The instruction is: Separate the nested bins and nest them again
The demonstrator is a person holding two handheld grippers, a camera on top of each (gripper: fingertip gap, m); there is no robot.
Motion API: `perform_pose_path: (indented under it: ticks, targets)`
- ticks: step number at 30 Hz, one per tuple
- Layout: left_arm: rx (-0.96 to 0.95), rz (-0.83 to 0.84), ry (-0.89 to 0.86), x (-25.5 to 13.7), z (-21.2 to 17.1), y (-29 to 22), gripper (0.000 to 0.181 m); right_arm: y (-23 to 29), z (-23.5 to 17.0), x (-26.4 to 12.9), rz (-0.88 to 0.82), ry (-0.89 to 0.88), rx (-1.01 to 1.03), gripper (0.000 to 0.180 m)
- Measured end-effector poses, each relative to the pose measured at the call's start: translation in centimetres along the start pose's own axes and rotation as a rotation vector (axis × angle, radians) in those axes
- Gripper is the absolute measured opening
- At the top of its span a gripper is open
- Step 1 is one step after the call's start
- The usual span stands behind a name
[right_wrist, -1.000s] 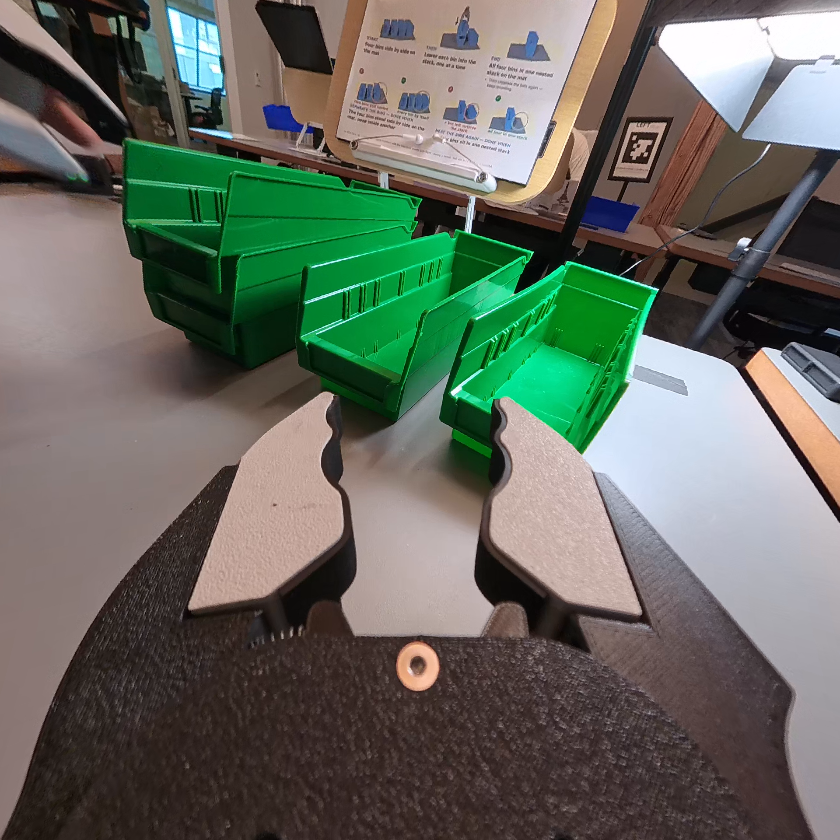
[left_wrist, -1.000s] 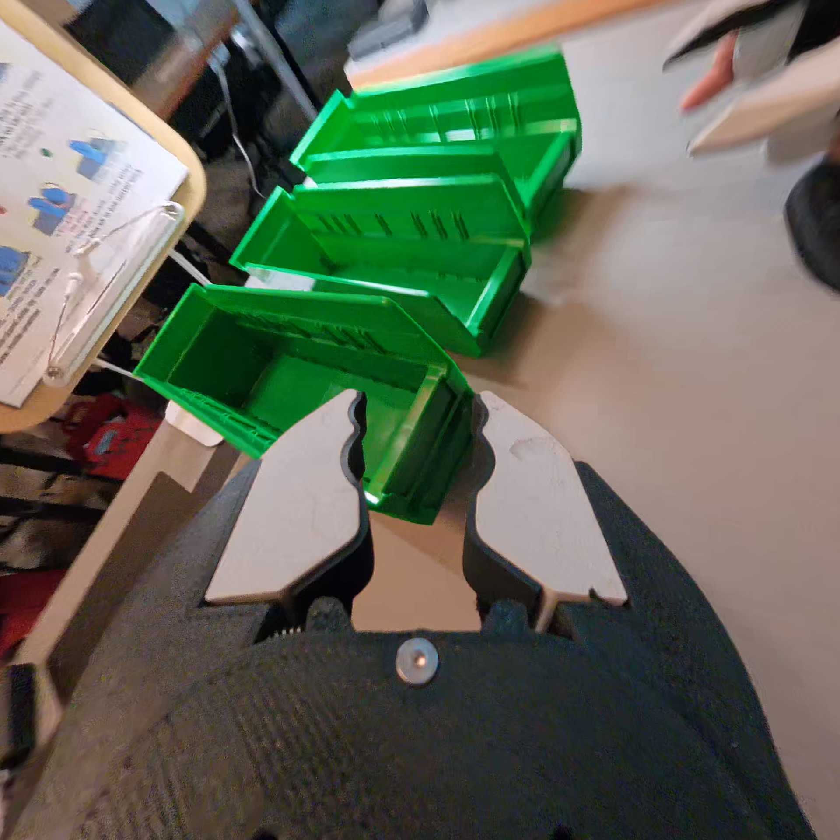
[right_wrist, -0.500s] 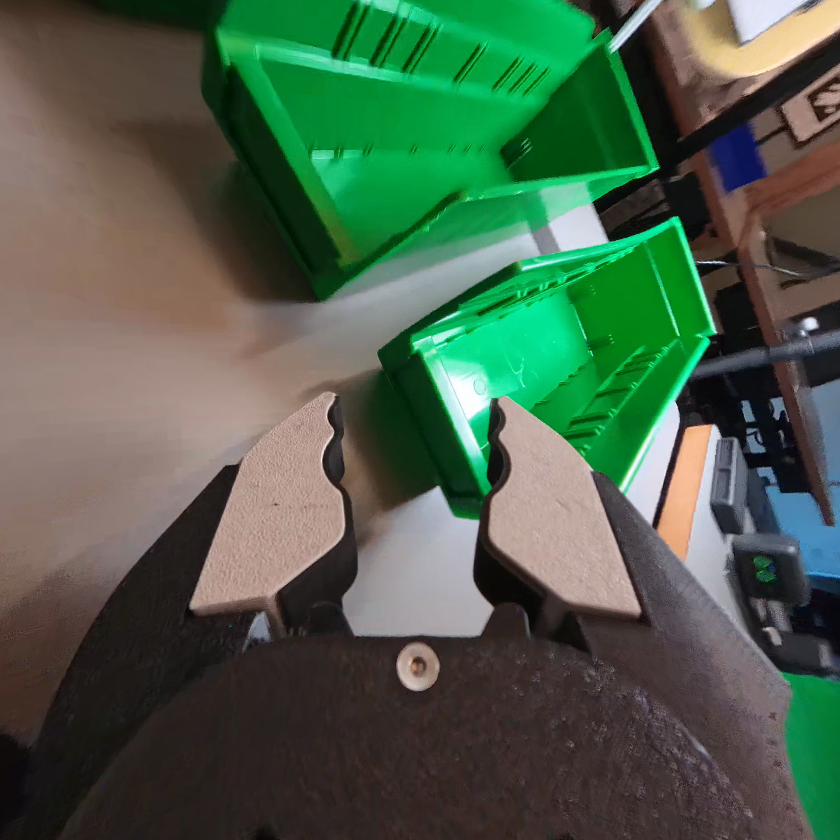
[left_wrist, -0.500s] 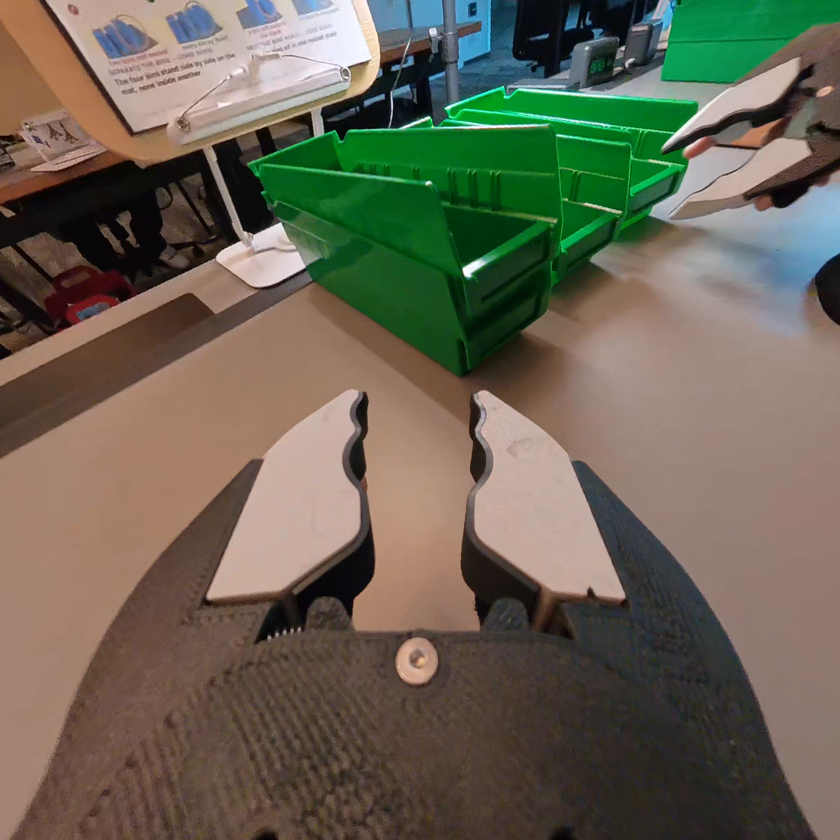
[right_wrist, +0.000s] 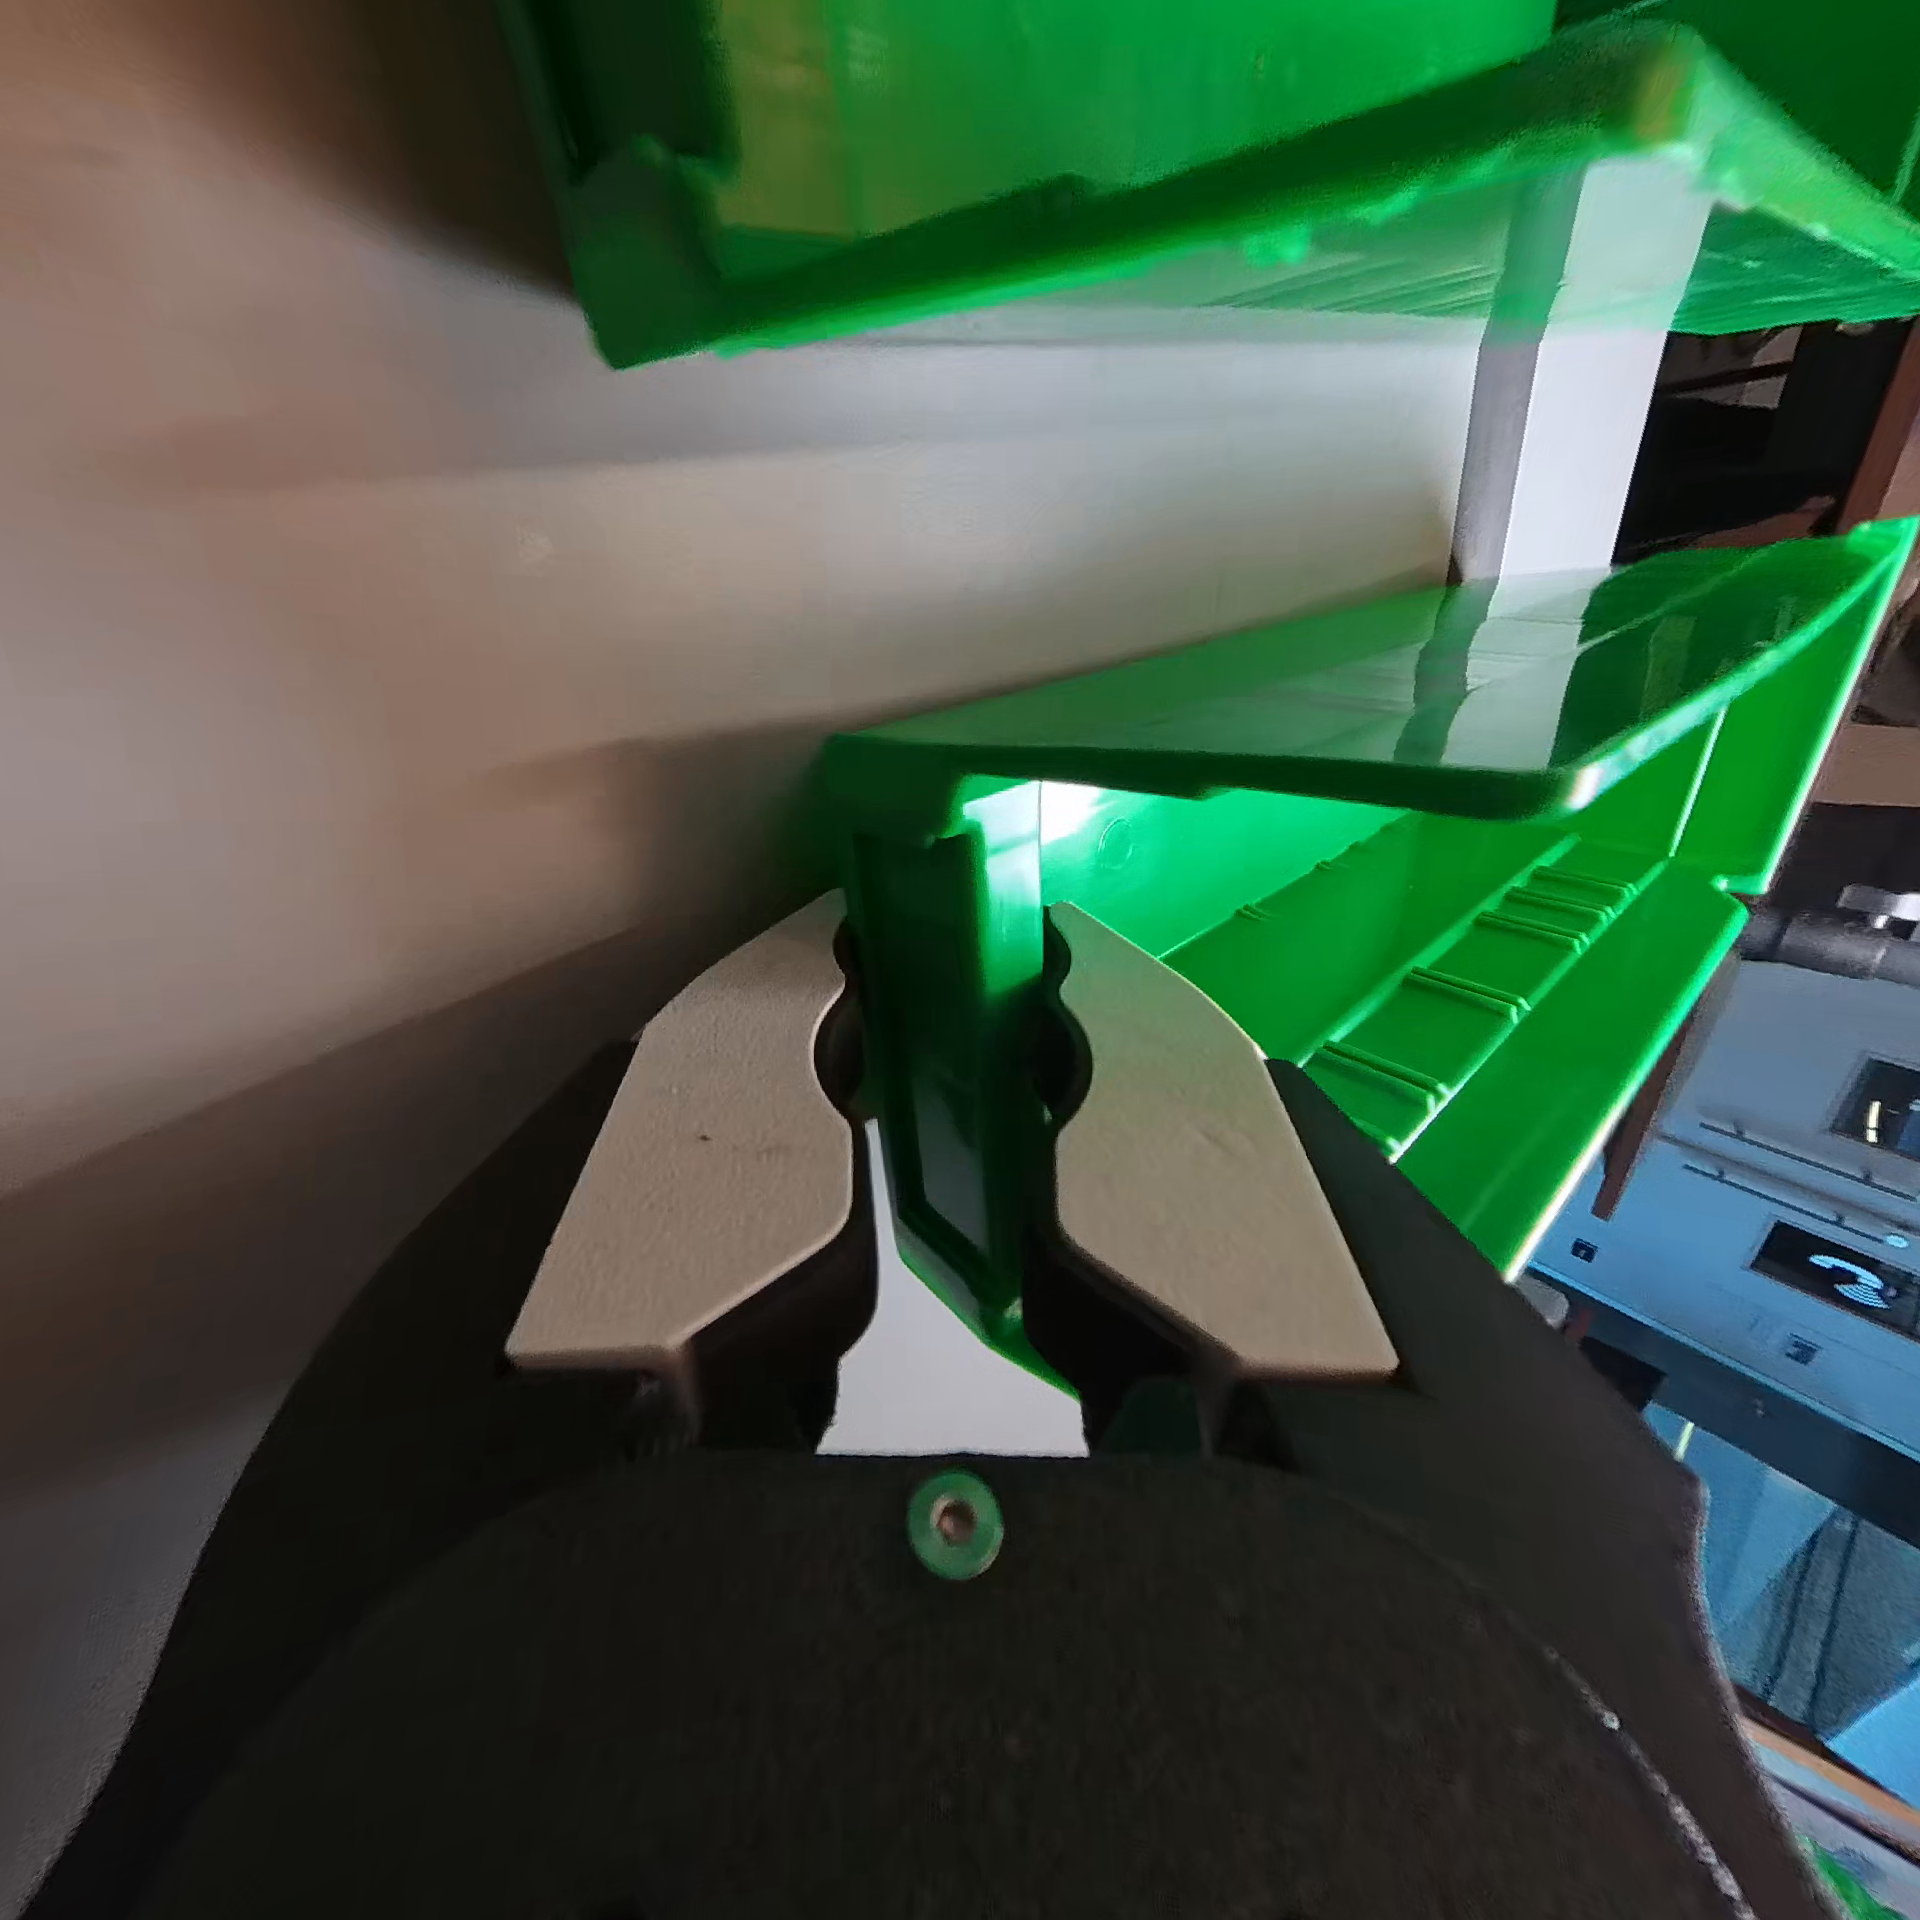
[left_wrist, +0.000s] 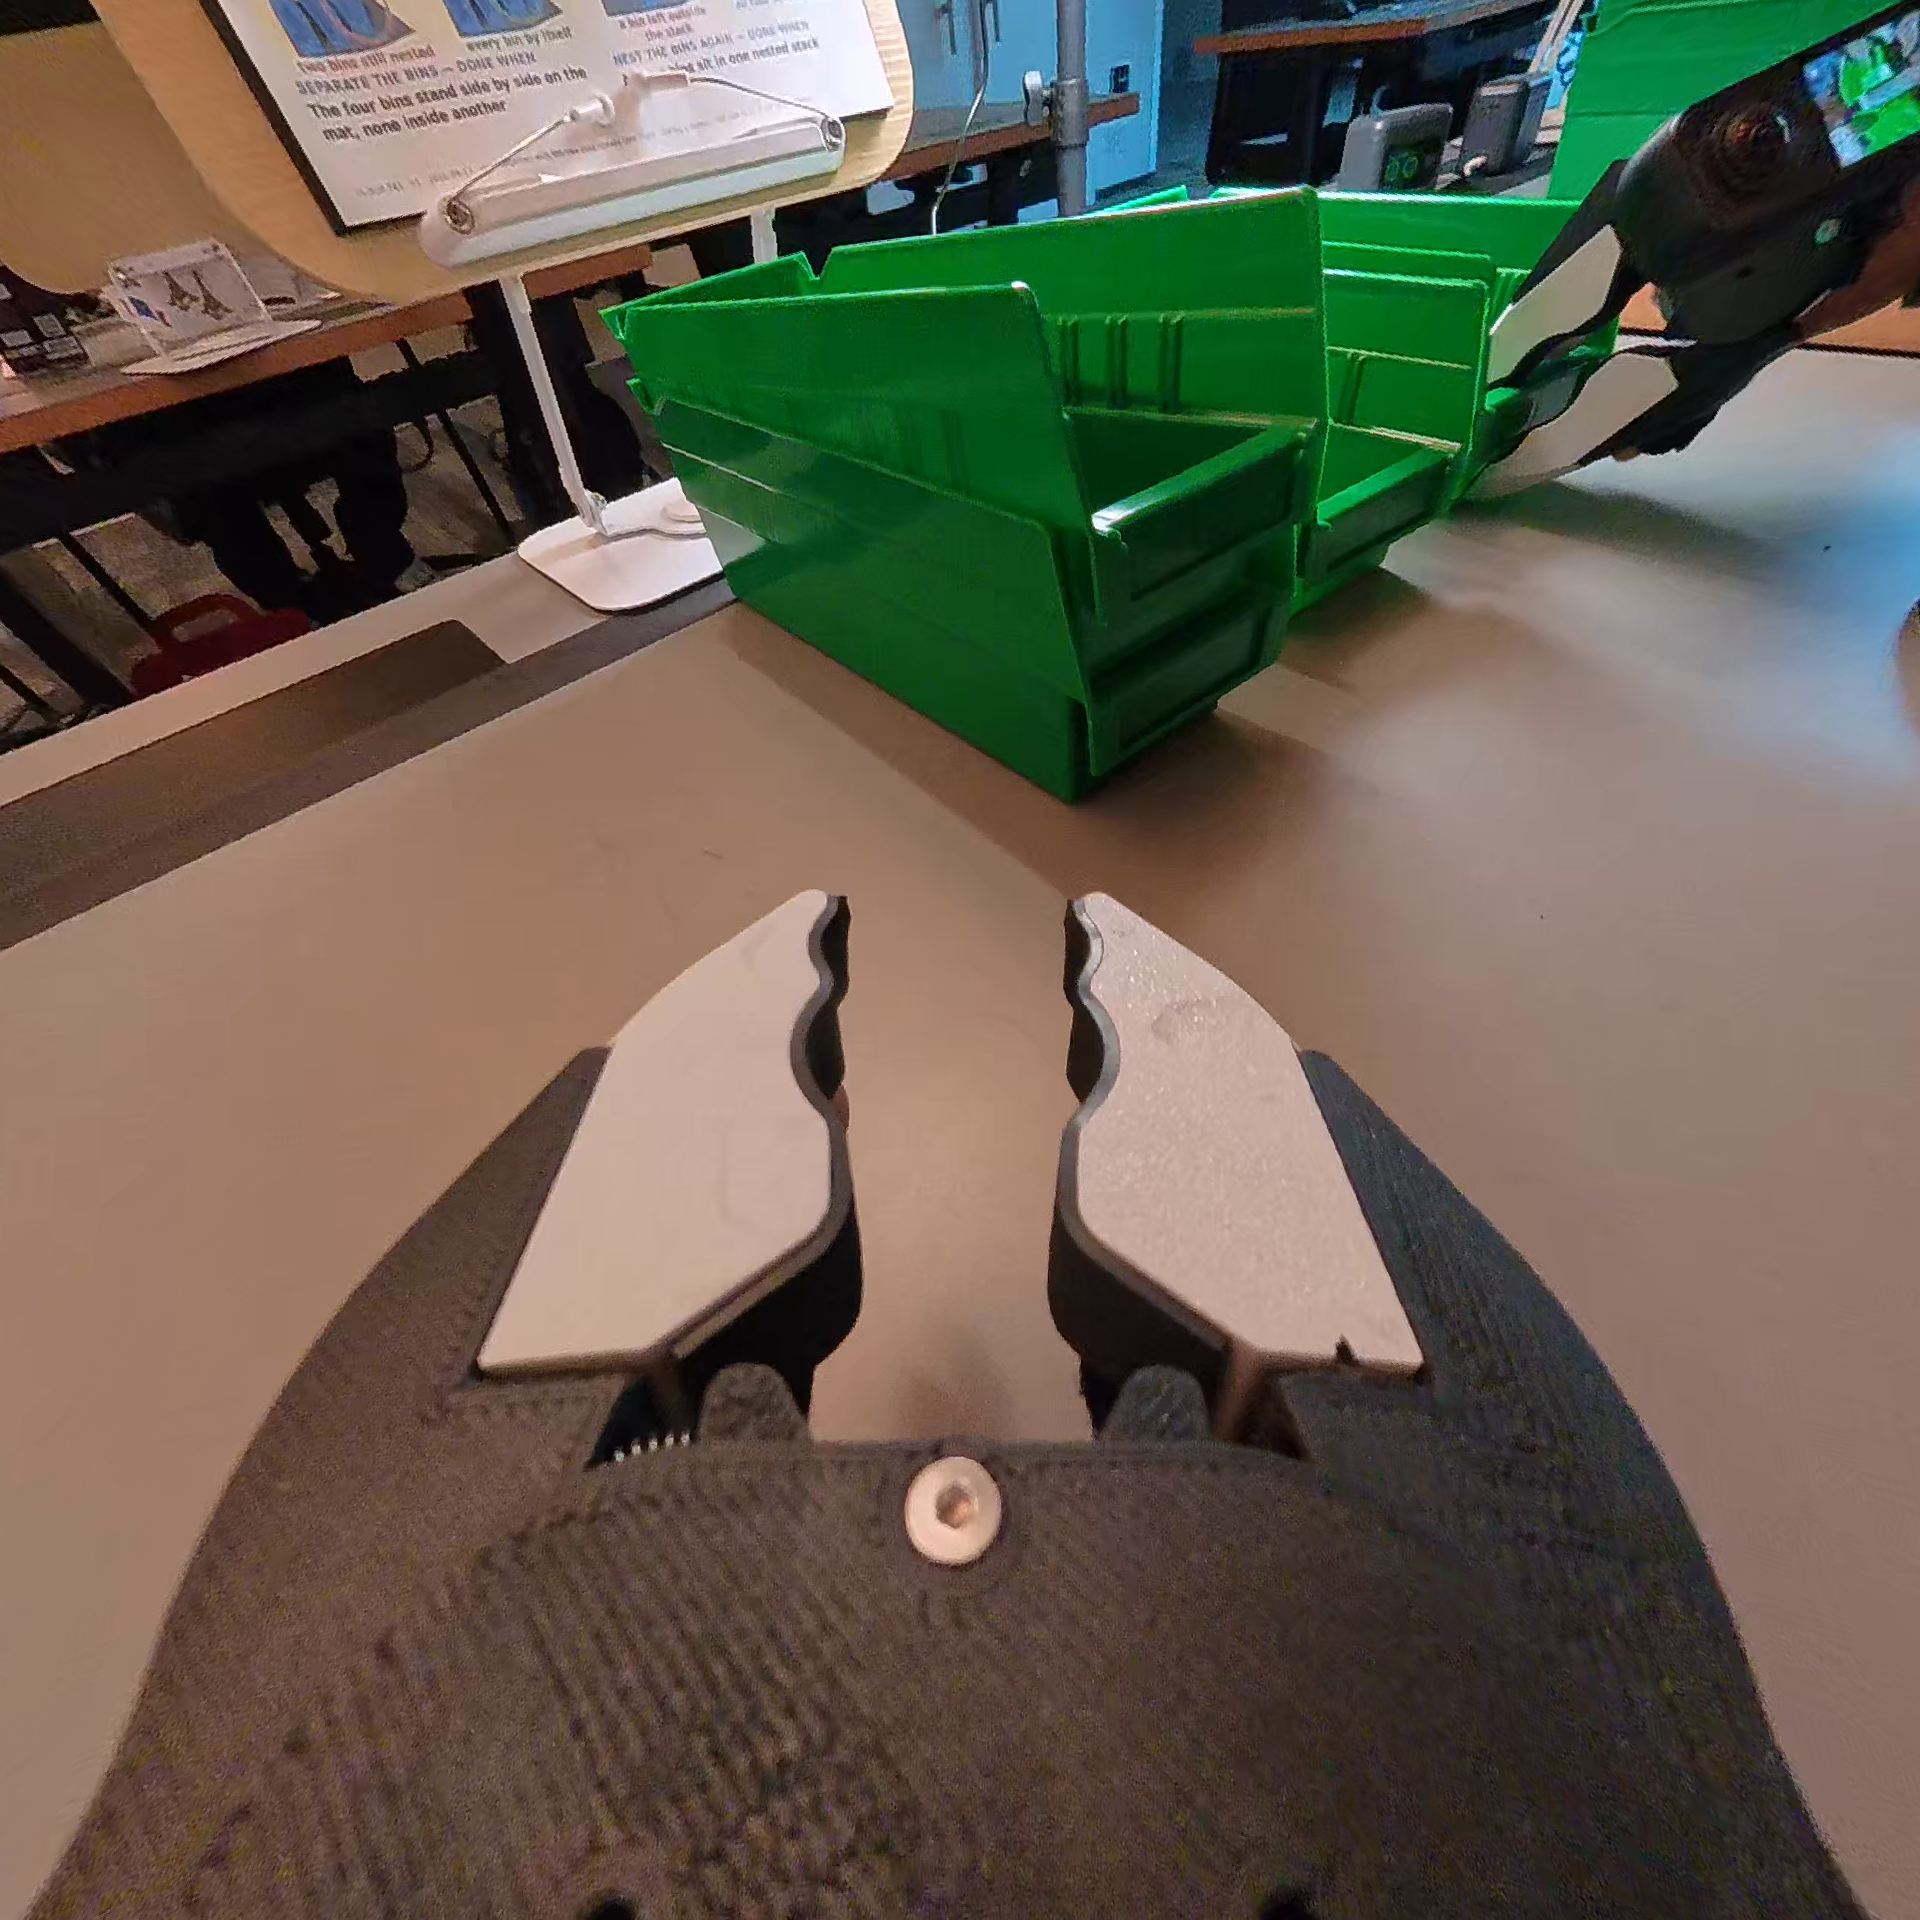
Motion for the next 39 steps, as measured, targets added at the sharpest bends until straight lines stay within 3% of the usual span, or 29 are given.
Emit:
perform_pose_path:
  ticks: [4,11,21,30,39]
  targets:
    - [0.002,0.001,0.006,0.1,-0.2,-0.1,0.040,-0.1,0.4,-2.3,-0.049,-0.014,-0.018,0.028]
    - [0.025,0.005,0.005,0.3,-0.1,-0.4,0.040,-3.2,2.7,-9.8,-0.110,-0.070,-0.005,0.028]
    - [0.040,0.017,0.007,0.3,-0.3,-0.5,0.040,-5.7,14.8,-17.5,-0.126,-0.237,-0.077,0.028]
    - [0.080,0.036,-0.006,0.1,-0.2,-0.6,0.040,-5.1,25.4,-16.8,-0.062,-0.310,-0.151,0.028]
    - [0.065,0.051,-0.044,-0.5,0.4,-0.2,0.041,-2.7,28.6,-11.7,0.049,-0.240,-0.169,0.029]
Point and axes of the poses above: each gripper's, where its closed fingertips meet, x out along the fingers, z out of its top, y = z × x across the jaws, the point moved 1 cm from there along -x, back along the fingers, and after that the axes turned 1 degree about x, right-handed, at the moved point
